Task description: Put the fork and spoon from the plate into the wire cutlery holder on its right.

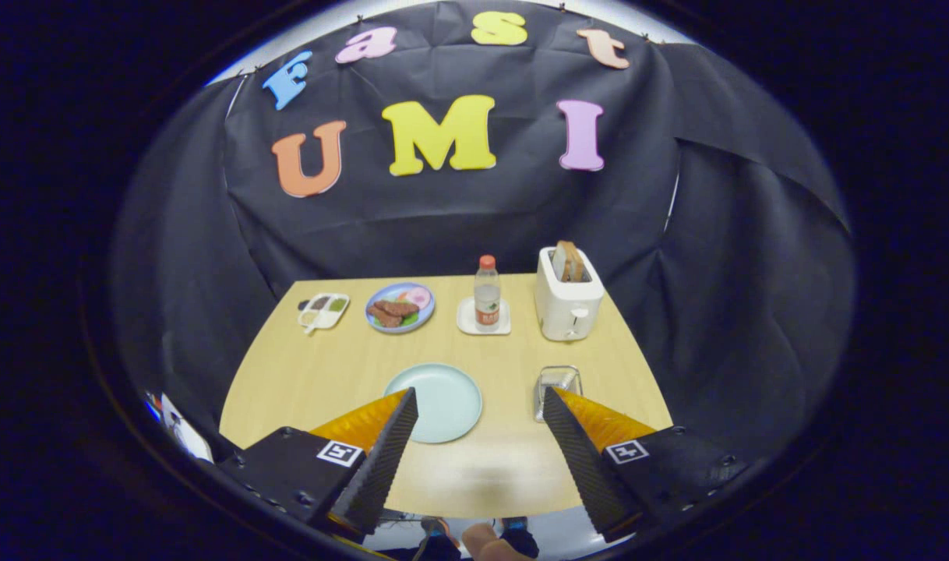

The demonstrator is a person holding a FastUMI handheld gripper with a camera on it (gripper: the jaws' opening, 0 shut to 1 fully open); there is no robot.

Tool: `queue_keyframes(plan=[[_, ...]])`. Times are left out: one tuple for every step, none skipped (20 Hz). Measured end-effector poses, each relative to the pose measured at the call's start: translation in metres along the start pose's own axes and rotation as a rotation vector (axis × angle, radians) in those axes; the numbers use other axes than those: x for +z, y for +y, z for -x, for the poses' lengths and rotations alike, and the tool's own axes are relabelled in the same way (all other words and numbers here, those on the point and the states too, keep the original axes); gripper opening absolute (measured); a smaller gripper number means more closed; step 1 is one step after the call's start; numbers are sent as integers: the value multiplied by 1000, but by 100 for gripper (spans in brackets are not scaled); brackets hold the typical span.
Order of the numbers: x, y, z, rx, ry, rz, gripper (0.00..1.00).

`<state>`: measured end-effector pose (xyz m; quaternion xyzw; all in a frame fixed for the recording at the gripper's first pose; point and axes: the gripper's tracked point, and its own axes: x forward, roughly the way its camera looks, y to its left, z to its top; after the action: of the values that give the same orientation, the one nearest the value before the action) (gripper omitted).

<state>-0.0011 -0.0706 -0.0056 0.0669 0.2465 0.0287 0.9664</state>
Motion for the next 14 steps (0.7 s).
queue_keyframes(plan=[[6,2,10,-5,-46,-13,97],[11,4,21,-14,-89,-24,97],[16,6,31,-23,-131,-32,97],[22,8,41,-27,-170,-35,97],[29,10,53,-34,-208,-35,97],[36,10,63,-40,-246,-26,97],[40,13,76,-44,-285,-19,97],[44,16,87,-46,-323,-17,97],[49,20,99,-42,-357,-18,97],[52,22,110,-42,-394,-21,97],[56,23,120,-42,-427,-25,97],[58,26,129,-37,-454,-29,97],[60,31,135,-25,-470,-33,96],[60,34,140,-14,-480,-34,96]])
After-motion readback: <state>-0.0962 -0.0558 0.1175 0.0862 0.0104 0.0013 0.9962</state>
